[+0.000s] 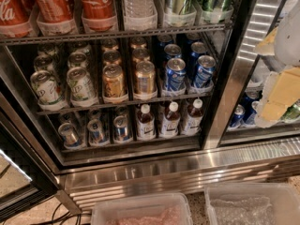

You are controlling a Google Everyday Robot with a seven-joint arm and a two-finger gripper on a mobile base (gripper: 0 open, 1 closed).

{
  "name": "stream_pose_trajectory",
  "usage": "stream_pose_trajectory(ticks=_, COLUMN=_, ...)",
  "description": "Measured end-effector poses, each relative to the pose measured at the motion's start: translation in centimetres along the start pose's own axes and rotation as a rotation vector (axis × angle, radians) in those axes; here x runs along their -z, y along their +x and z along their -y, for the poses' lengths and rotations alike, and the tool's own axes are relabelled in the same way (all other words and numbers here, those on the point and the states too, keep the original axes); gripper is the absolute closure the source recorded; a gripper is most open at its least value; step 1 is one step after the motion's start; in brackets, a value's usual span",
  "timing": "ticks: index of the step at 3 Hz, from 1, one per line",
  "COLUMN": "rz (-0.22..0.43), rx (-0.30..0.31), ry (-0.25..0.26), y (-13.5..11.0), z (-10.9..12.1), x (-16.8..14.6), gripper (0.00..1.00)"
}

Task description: Pick pepsi can from middle shelf of fridge

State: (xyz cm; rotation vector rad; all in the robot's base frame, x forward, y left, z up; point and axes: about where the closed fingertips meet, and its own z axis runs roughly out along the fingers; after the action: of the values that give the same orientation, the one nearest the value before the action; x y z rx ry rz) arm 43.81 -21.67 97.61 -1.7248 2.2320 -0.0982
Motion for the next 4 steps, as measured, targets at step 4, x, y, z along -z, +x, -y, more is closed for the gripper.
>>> stream_pose_trajectory(ticks=4, rz=0.257, rx=-0.288, ry=-0.046, y=-5.5, z=-4.0, x=-6.7, gripper=0.0)
